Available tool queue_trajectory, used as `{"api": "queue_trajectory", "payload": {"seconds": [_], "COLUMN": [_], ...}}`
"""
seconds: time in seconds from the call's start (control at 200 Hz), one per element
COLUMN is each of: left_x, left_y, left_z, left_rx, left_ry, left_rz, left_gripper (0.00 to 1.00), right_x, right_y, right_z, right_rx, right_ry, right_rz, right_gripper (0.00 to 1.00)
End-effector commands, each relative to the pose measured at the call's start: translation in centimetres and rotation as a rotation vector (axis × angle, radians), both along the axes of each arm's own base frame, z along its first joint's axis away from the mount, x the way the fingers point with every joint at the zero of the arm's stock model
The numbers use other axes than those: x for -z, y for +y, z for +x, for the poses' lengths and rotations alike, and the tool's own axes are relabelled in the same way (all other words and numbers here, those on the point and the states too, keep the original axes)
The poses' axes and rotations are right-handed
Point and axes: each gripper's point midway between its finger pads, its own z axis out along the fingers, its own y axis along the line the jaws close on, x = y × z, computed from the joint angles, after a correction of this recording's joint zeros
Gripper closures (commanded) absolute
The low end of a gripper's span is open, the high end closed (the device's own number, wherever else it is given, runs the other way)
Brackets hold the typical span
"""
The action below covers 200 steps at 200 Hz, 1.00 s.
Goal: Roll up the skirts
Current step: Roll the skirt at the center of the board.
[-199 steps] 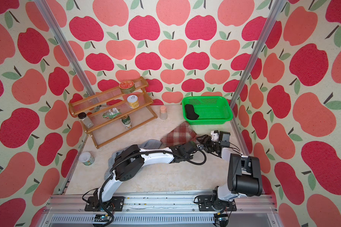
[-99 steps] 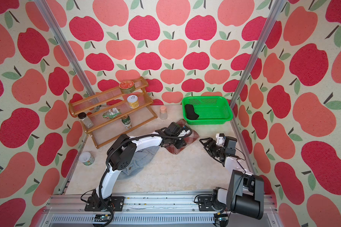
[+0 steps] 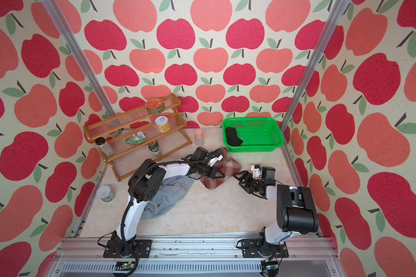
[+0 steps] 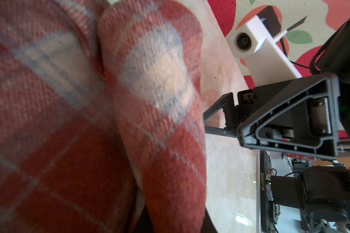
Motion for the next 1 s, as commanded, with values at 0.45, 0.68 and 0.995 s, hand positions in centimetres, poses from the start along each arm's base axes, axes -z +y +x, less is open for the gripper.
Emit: {"api": "queue_trajectory", "payload": {"seconds": [0.45, 0.68, 0.995], "left_x": [3.8, 4.2, 2.9], "left_y": [0.7, 0.8, 3.1], "left_z": [-2.8, -2.4, -0.7], "left_rx": [0.037, 0.028, -0.010], "left_ry": [0.399, 0.430, 0.333], "left_rz": [-0.046, -0.035, 0.111], "left_gripper": [0.99, 0.92, 0.54], "right_x": [2.4, 3.3, 1.1], "right_y": [2.9, 3.5, 3.1], "right_z": [3.3, 4.0, 4.1], "right_rx": [-0.020, -0.013, -0.016], "right_ry": [-0.001, 0.017, -0.012], "right_rz": [0.063, 0.088, 0.026], "right_gripper": [0.28, 0.48, 0.88]}}
